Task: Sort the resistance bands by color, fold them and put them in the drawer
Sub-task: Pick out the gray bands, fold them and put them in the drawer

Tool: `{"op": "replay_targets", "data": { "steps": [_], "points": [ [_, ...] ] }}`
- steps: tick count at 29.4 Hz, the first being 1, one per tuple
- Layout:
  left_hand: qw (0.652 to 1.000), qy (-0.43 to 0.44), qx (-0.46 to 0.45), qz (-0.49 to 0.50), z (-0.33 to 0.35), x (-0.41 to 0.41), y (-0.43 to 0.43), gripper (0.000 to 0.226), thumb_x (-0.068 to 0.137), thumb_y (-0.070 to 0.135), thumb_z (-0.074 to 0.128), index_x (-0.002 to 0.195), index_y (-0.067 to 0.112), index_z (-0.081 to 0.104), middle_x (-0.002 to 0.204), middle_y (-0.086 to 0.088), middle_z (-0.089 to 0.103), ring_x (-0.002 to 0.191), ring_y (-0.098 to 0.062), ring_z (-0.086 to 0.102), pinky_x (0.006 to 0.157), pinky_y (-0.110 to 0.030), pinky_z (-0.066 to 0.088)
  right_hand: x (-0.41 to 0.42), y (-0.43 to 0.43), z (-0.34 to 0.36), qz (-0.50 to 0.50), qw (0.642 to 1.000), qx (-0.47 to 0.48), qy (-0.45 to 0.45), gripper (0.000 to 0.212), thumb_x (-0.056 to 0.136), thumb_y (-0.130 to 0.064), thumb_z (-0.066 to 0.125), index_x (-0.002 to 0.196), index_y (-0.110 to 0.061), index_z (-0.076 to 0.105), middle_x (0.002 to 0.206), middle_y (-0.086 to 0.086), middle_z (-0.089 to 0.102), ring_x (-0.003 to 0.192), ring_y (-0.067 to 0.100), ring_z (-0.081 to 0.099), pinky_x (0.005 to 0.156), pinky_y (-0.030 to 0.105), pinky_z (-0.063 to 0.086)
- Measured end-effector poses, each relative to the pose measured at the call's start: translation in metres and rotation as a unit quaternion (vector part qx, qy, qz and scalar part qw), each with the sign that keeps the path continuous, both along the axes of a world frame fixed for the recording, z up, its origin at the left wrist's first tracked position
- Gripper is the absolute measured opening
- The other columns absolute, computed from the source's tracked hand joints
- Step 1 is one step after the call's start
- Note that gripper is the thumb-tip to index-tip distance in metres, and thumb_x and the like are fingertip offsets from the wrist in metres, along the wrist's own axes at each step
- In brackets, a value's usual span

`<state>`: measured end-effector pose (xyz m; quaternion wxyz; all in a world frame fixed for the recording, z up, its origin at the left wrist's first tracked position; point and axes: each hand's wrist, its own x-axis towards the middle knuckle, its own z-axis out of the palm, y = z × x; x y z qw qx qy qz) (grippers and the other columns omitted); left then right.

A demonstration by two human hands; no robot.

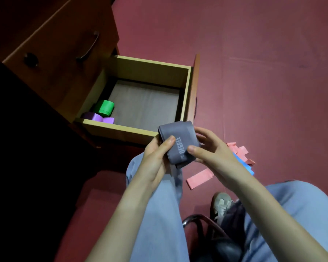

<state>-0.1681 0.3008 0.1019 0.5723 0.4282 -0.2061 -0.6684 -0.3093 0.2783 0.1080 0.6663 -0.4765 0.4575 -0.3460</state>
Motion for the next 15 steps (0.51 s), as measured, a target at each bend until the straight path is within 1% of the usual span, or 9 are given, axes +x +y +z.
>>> {"op": "replay_targets", "data": {
  "steps": [2,3,5,8,9,10,12,14,15],
  "points": [
    [1.0,-0.011,0.007,0.026,-0.003,0.014,-0.013,0.019,0.092,0.008,0.041,0.102,0.012,0.057,0.092,-0.008,0.067,0.075,-0.012,0.069,0.064,-0.024,0.057,0.017,-0.017,0.002,0.031,0.999,-0.02,0.0,0.061,0.065,-0.015,0.071,0.12,-0.027,0.048,0.122,-0.002,0.056,0.105,0.015,0.058,0.073,0.022,0.055],
    [0.999,-0.017,0.012,0.041,-0.008,0.026,-0.023,0.018,0.092,0.009,0.041,0.1,0.013,0.058,0.089,-0.006,0.069,0.075,-0.012,0.069,0.065,-0.025,0.057,0.029,-0.03,0.0,0.041,0.999,-0.019,-0.002,0.063,0.067,-0.009,0.073,0.122,-0.026,0.046,0.122,0.0,0.054,0.104,0.016,0.058,0.068,0.02,0.055],
    [0.997,-0.04,0.018,0.06,-0.011,0.043,-0.04,0.018,0.093,0.011,0.042,0.097,0.016,0.059,0.084,-0.001,0.071,0.076,-0.011,0.069,0.069,-0.025,0.058,0.051,-0.051,-0.005,0.037,0.999,-0.026,0.002,0.06,0.073,0.0,0.07,0.12,-0.028,0.044,0.12,0.003,0.053,0.101,0.017,0.059,0.061,0.018,0.055],
    [0.991,-0.112,0.027,0.07,-0.02,0.074,-0.069,0.015,0.092,0.016,0.046,0.096,0.021,0.059,0.089,0.003,0.07,0.086,-0.012,0.066,0.082,-0.029,0.053,0.087,-0.085,-0.021,0.014,1.0,-0.019,0.003,0.055,0.074,0.003,0.067,0.115,-0.025,0.046,0.11,-0.002,0.058,0.099,0.011,0.06,0.078,0.022,0.054],
    [0.987,-0.14,0.032,0.072,-0.023,0.085,-0.08,0.012,0.091,0.018,0.049,0.095,0.023,0.06,0.093,0.003,0.069,0.092,-0.013,0.065,0.087,-0.031,0.051,0.097,-0.096,-0.026,0.005,1.0,0.0,-0.005,0.053,0.073,0.003,0.067,0.114,-0.023,0.046,0.106,-0.004,0.059,0.094,0.008,0.061,0.077,0.02,0.053],
    [0.982,-0.169,0.04,0.073,-0.03,0.098,-0.094,0.009,0.089,0.021,0.053,0.094,0.023,0.06,0.097,0.003,0.068,0.096,-0.015,0.063,0.09,-0.032,0.049,0.11,-0.111,-0.032,0.002,1.0,0.021,-0.014,0.052,0.073,0.004,0.067,0.113,-0.021,0.045,0.102,-0.006,0.059,0.089,0.006,0.061,0.073,0.017,0.053],
    [0.975,-0.2,0.054,0.086,-0.046,0.123,-0.122,0.008,0.088,0.021,0.056,0.093,0.022,0.062,0.098,0.002,0.068,0.097,-0.016,0.063,0.088,-0.028,0.05,0.135,-0.141,-0.042,-0.006,0.998,0.066,-0.025,0.053,0.074,0.004,0.066,0.115,-0.018,0.041,0.098,-0.007,0.056,0.086,0.008,0.06,0.068,0.019,0.054],
    [0.967,-0.217,0.072,0.11,-0.056,0.141,-0.144,0.01,0.089,0.018,0.055,0.096,0.017,0.062,0.096,-0.001,0.068,0.091,-0.016,0.064,0.081,-0.023,0.053,0.157,-0.168,-0.051,-0.024,0.992,0.113,-0.053,0.056,0.074,0.006,0.065,0.118,-0.015,0.037,0.1,0.0,0.054,0.093,0.018,0.059,0.078,0.028,0.051],
    [0.961,-0.23,0.086,0.126,-0.061,0.15,-0.155,0.014,0.089,0.018,0.055,0.099,0.013,0.062,0.099,-0.004,0.068,0.092,-0.018,0.065,0.081,-0.025,0.053,0.169,-0.182,-0.057,-0.037,0.988,0.135,-0.065,0.057,0.074,0.008,0.064,0.119,-0.014,0.036,0.102,0.004,0.054,0.097,0.022,0.058,0.082,0.031,0.05]
  ]
}}
